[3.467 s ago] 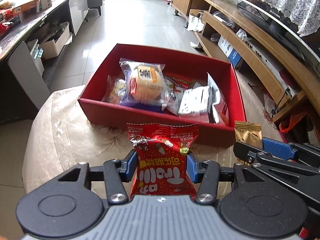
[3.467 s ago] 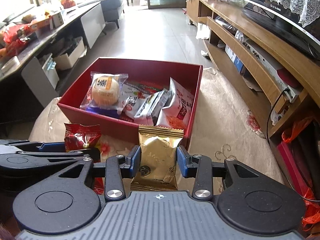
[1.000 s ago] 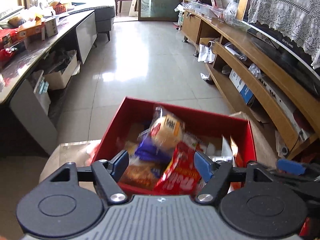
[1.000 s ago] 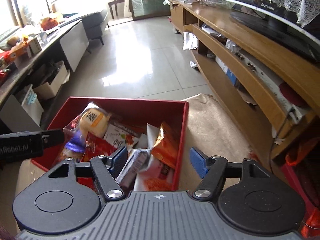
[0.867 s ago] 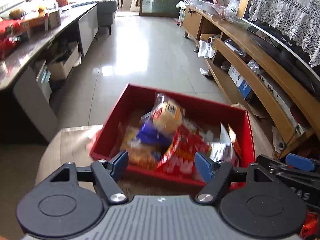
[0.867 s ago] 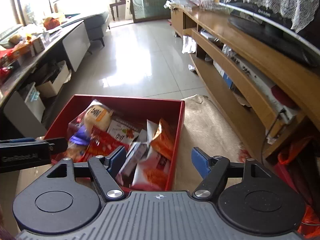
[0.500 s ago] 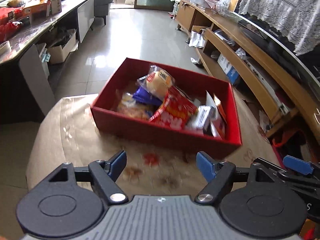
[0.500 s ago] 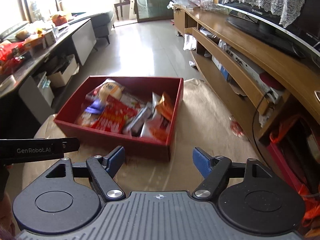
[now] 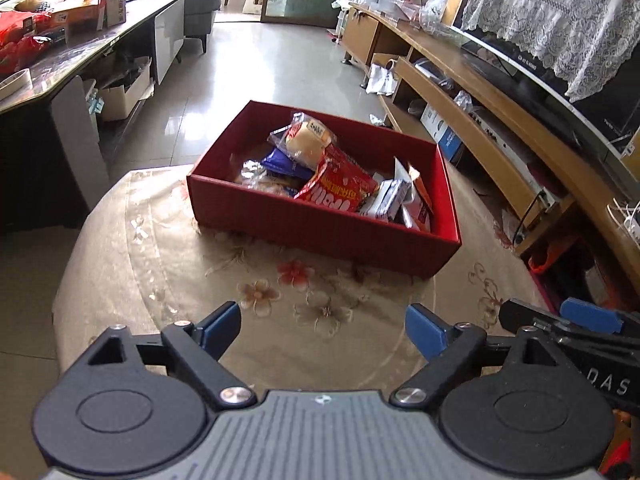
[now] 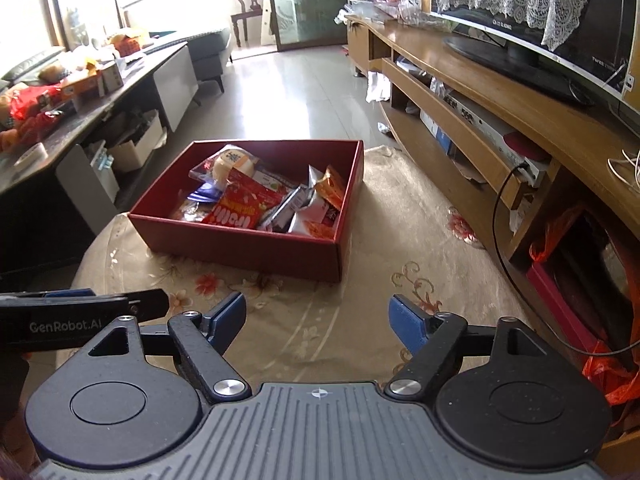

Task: Organize snacks

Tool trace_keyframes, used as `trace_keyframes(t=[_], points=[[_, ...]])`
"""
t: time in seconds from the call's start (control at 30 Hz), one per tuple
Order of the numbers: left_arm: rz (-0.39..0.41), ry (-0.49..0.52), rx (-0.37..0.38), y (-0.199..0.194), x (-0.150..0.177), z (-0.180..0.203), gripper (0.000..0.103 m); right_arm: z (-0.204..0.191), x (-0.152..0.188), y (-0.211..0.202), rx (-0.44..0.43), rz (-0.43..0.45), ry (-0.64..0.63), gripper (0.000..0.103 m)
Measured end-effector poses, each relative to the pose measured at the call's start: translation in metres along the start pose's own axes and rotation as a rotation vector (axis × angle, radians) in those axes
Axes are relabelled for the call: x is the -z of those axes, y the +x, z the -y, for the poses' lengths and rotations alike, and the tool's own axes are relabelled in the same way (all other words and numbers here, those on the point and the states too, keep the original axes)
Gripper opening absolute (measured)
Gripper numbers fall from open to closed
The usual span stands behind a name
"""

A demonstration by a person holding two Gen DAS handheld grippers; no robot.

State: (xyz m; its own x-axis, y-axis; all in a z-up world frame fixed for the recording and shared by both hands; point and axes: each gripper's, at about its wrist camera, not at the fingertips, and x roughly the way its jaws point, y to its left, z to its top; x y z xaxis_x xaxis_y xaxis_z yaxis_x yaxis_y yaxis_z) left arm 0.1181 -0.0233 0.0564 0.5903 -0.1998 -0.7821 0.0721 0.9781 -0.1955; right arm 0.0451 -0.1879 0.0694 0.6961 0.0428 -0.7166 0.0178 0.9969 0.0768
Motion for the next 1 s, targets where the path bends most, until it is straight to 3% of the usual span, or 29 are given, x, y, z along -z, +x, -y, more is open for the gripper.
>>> trace_keyframes(t=[1.0], points=[[-0.040, 0.025, -0.040, -0.006, 0.044, -0.002, 0.091, -0.011, 0.028, -0.006, 0.011, -0.061, -0.047, 0.085]])
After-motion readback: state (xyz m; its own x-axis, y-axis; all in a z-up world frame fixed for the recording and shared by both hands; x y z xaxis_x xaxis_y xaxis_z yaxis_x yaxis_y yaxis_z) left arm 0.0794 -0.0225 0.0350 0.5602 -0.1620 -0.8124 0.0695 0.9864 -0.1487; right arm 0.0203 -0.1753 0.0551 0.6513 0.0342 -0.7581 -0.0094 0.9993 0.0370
